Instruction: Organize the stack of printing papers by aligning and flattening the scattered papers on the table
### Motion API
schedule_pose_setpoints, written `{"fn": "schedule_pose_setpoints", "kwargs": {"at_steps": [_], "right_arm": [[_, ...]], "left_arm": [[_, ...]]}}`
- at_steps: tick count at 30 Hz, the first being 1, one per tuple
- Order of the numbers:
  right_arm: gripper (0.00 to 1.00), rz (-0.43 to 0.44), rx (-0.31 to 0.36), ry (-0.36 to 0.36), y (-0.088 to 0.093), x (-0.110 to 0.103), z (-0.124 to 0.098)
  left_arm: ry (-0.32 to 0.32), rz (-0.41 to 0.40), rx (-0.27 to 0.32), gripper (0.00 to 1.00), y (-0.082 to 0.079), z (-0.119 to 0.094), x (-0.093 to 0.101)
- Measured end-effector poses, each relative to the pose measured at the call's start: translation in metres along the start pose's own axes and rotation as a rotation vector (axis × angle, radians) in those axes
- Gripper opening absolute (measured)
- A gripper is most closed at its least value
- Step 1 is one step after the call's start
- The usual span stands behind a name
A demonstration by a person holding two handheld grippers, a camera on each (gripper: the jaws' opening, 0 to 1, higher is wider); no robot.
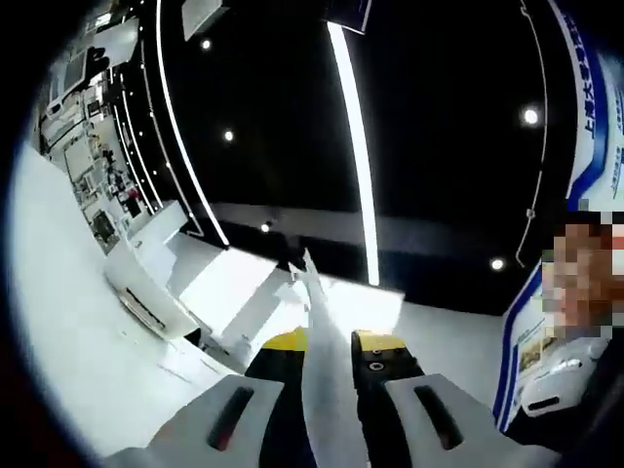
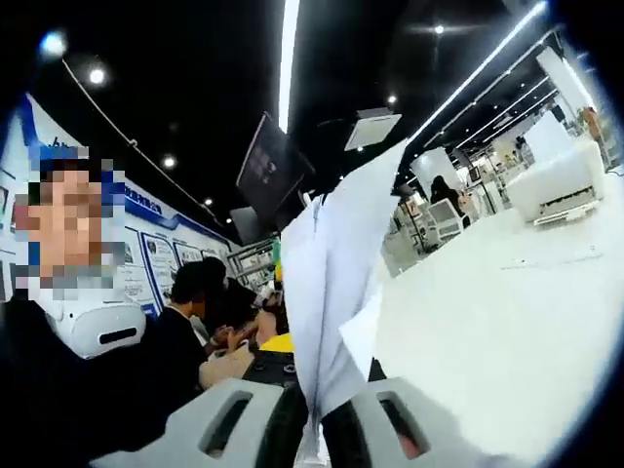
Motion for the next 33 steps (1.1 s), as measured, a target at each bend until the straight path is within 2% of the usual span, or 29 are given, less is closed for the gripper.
{"fn": "schedule_pose_setpoints", "kwargs": {"at_steps": [1, 2, 4, 11, 12, 14, 16, 20, 22, 26, 29, 32, 33], "right_arm": [[0.00, -0.008, -0.014, 0.007, -0.001, 0.003, -0.005], [0.00, -0.017, -0.023, 0.008, -0.002, 0.003, -0.007], [0.00, -0.037, -0.040, 0.014, -0.002, 0.003, -0.010], [0.00, -0.130, -0.130, 0.051, -0.008, 0.004, -0.023], [0.00, -0.138, -0.137, 0.052, -0.007, 0.004, -0.023], [0.00, -0.210, -0.172, 0.050, -0.009, 0.005, -0.027], [0.00, -0.229, -0.176, 0.059, -0.011, 0.004, -0.028], [0.00, -0.291, -0.197, 0.041, -0.011, 0.003, -0.028], [0.00, -0.307, -0.208, 0.061, -0.010, 0.007, -0.027], [0.00, -0.355, -0.215, 0.087, -0.010, 0.012, -0.027], [0.00, -0.420, -0.189, 0.103, -0.015, 0.014, -0.026], [0.00, -0.548, -0.144, 0.145, -0.019, 0.011, -0.024], [0.00, -0.545, -0.140, 0.147, -0.018, 0.011, -0.024]], "left_arm": [[0.006, -0.001, -0.007, 0.18, -0.001, 0.000, 0.000], [0.032, 0.016, -0.108, 0.18, 0.006, -0.003, 0.004], [0.062, 0.040, -0.180, 0.16, 0.014, -0.005, 0.009], [0.072, 0.065, -0.333, 0.16, 0.026, -0.016, 0.009], [0.073, 0.086, -0.366, 0.16, 0.030, -0.017, 0.009], [0.059, 0.134, -0.427, 0.16, 0.037, -0.019, 0.005], [0.057, 0.200, -0.449, 0.15, 0.040, -0.021, 0.002], [0.048, 0.211, -0.488, 0.14, 0.042, -0.025, -0.006], [0.041, 0.246, -0.512, 0.14, 0.044, -0.027, -0.011], [0.032, 0.358, -0.559, 0.12, 0.047, -0.027, -0.017], [0.038, 0.419, -0.545, 0.11, 0.044, -0.024, -0.015], [0.052, 0.527, -0.524, 0.13, 0.039, -0.022, -0.013], [0.052, 0.552, -0.529, 0.14, 0.040, -0.023, -0.013]]}}
Point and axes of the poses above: the point that each gripper's makers call its tool centre point, and the gripper's own axes: z roughly forward along the fingers, x roughly to its right, y roughly out of its underside, the point moved 5 cm from there along -z, roughly backward along the fingers, and after that the axes turned 2 degrees about x, right-handed, at the moved point
